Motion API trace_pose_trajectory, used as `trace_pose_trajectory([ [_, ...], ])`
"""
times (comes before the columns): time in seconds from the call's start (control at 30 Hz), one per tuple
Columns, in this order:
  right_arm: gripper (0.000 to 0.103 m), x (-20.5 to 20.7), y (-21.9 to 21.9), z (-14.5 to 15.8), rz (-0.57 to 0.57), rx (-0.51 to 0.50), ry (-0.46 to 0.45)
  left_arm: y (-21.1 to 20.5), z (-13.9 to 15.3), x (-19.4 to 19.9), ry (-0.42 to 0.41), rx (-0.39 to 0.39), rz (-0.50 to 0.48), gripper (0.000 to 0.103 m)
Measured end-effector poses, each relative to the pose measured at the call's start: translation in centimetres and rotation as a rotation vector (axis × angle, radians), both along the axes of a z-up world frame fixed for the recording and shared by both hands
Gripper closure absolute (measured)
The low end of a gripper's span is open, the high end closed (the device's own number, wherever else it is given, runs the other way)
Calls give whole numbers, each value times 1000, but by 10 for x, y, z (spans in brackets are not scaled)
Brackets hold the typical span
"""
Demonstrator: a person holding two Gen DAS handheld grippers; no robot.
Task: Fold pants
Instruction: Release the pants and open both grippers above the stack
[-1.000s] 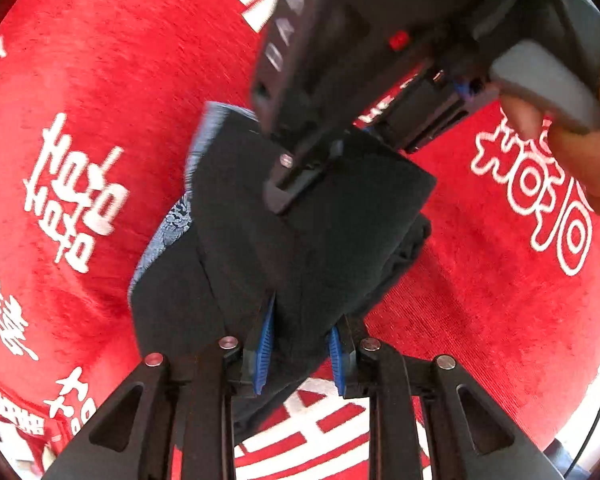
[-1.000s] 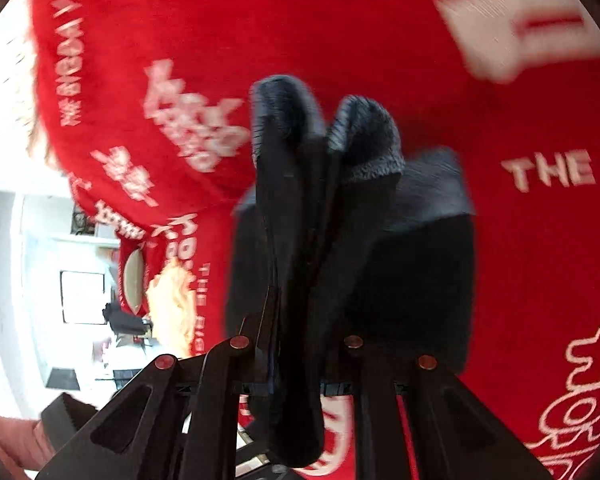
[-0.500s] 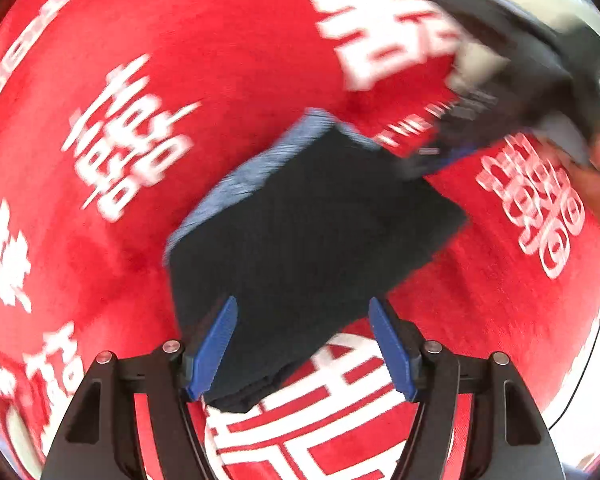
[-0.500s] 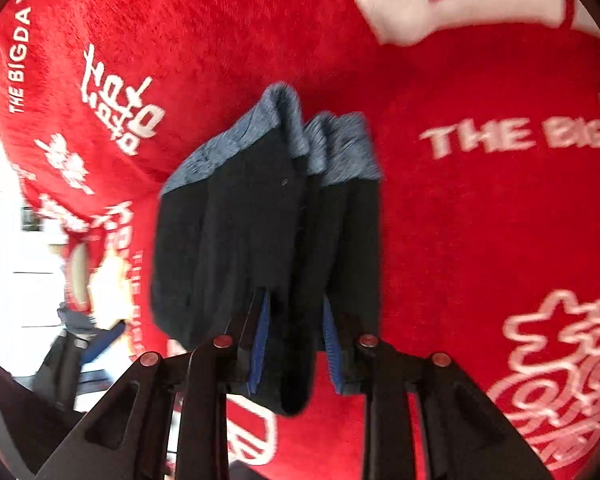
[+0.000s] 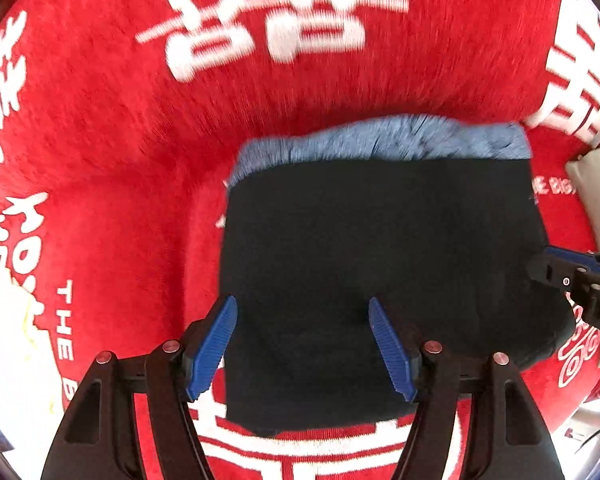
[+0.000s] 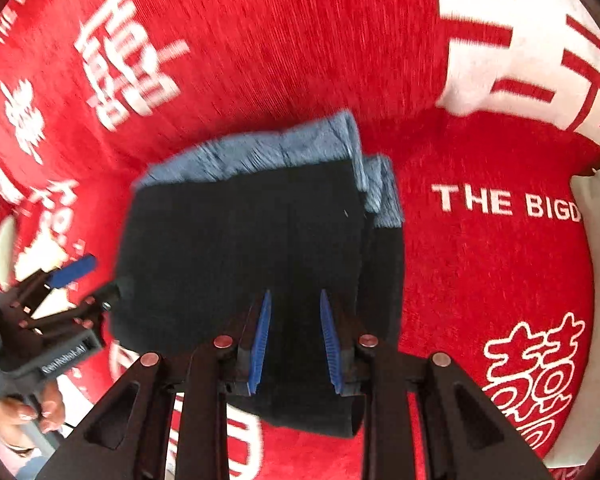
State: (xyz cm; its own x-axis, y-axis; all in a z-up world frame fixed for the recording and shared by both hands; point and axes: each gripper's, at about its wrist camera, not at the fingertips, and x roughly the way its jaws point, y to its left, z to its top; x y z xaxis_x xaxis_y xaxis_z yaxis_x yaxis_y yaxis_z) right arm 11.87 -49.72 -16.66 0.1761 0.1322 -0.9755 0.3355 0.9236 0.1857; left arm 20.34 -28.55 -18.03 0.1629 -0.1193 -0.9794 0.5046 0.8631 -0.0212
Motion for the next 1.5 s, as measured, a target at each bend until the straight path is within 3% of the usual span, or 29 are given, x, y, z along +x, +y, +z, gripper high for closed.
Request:
trace_pose_trajectory([
  [0.13, 72, -4, 1, -22, 33, -94, 30, -1, -15, -5, -28, -3, 11, 26],
  [0.37, 70, -4, -1, -31, 35, -105, 22, -3, -21, -4, -19, 7, 17, 19],
  [0.47, 70, -3, 1, -33, 32, -104, 19, -2, -22, -3, -23, 19, 26, 10],
  [0.73, 66, -9, -4, -29, 20, -106, 15, 6, -23, 5, -1, 11, 44, 9],
  [0.87, 58, -12, -9, -23, 19, -110, 33, 4, -19, 16, 19, 11, 48, 10],
  [0.97, 35, -22, -20, -13, 4, -128, 46, 9, 0, 9, 9, -3, 34, 10],
  [1.23, 33, -66, -62, -1, -117, -31, 29, 36, 18, 21, 20, -12, 8, 10],
  [1.37, 23, -83, -58, 5, -127, -19, 28, 43, 20, 22, 38, 2, 51, 10],
  [1.5, 22, -101, -45, 21, -124, -4, 25, 46, 19, 18, 46, -3, 62, 10],
])
